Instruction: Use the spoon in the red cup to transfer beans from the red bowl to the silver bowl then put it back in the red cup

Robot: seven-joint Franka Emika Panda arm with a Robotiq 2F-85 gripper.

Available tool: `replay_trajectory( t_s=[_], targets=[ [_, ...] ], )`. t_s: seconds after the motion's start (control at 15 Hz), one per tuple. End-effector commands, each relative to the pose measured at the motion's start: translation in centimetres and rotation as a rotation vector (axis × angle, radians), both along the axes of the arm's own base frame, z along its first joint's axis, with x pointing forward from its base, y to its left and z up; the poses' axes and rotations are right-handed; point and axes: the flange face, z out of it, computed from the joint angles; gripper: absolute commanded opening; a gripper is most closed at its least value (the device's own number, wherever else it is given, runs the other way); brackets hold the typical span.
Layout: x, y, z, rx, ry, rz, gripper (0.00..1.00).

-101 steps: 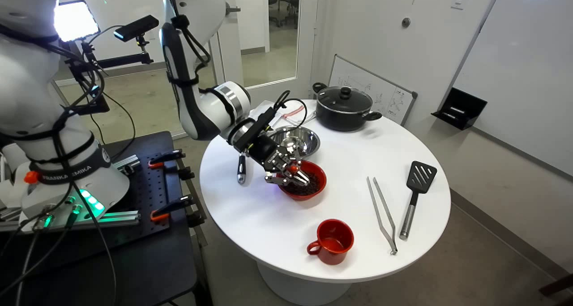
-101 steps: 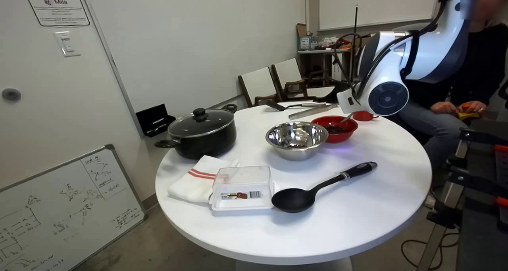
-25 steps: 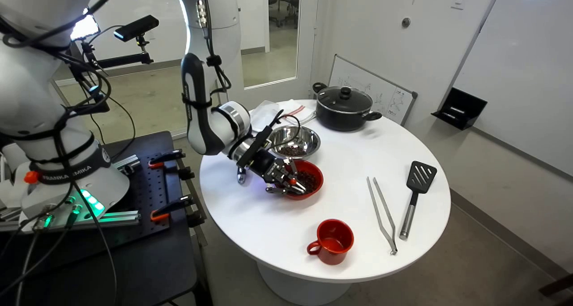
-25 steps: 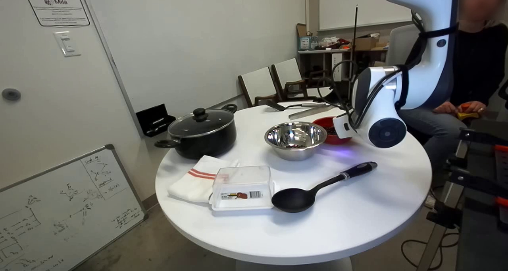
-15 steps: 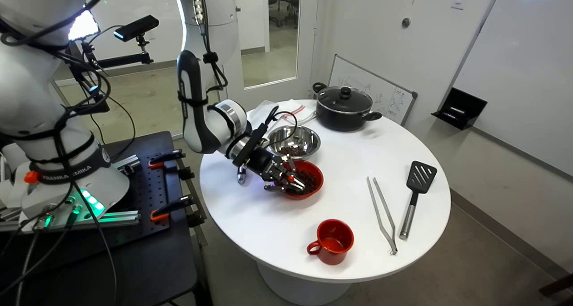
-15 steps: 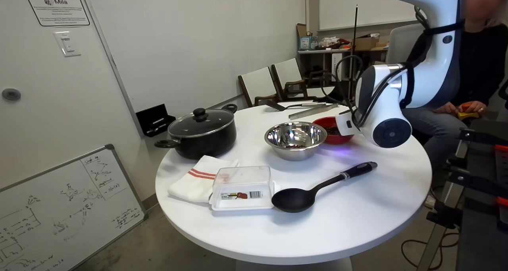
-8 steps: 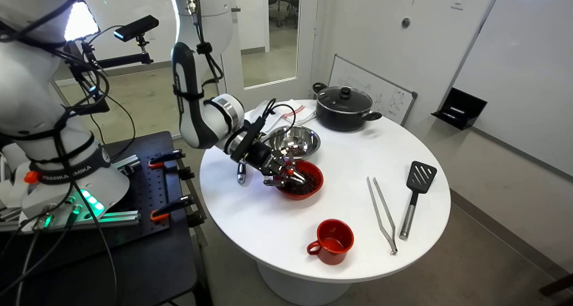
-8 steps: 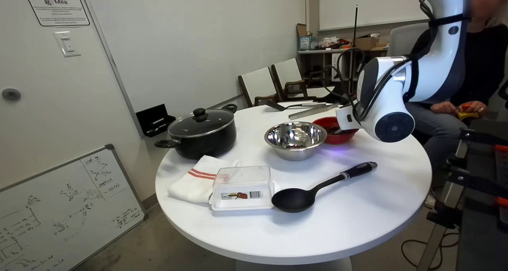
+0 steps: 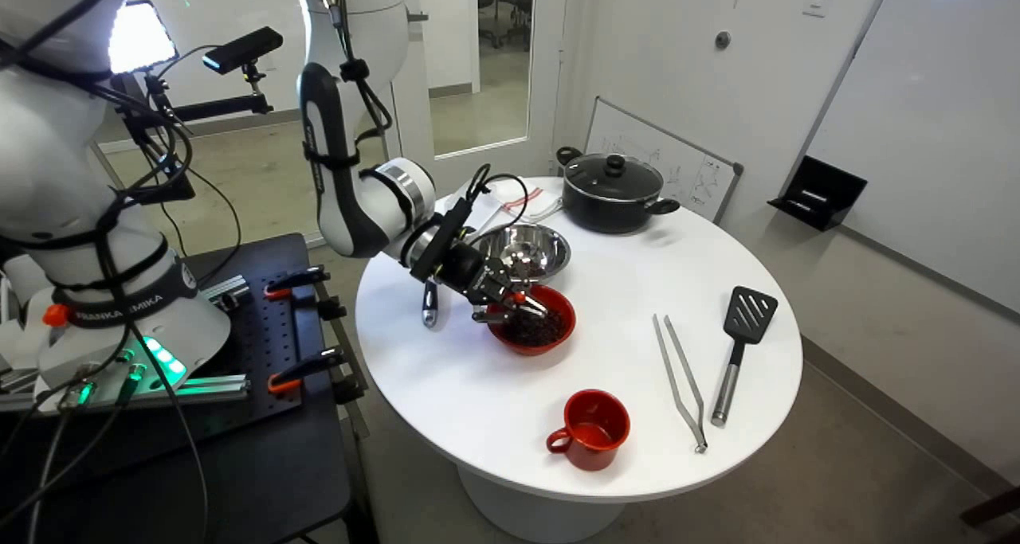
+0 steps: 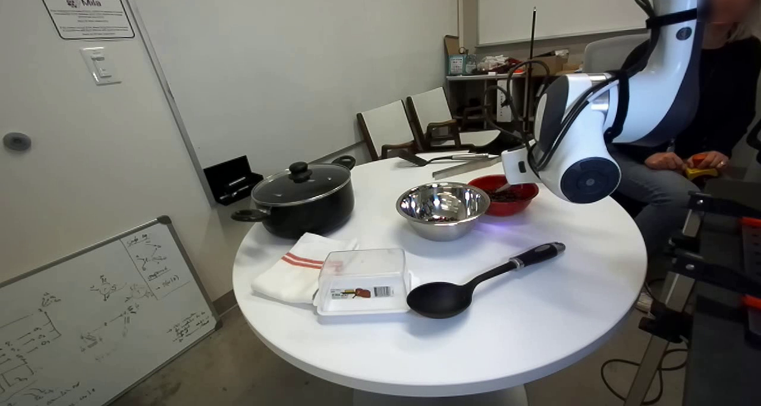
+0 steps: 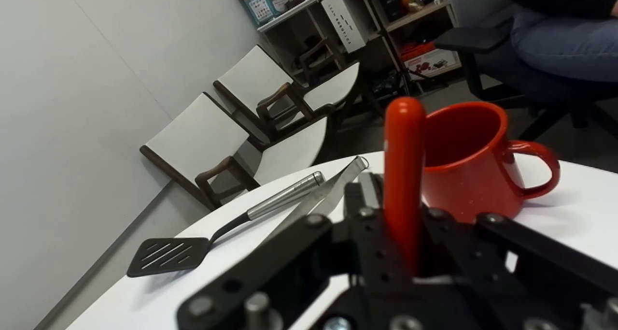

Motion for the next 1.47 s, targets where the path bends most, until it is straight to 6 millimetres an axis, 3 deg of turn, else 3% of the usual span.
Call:
replay_trajectory(
  t_s=[0.0,0.93,1.4],
  targets=[
    [-0.6,-0.2,1.5,0.013,-0.037,-0.001,0.02],
    [-2.9,-0.1,6.1,0.037,-0.147,-0.004,0.02],
    [-3.4,0.0,7.3,0.060,-0.187,0.000,0.02]
  ],
)
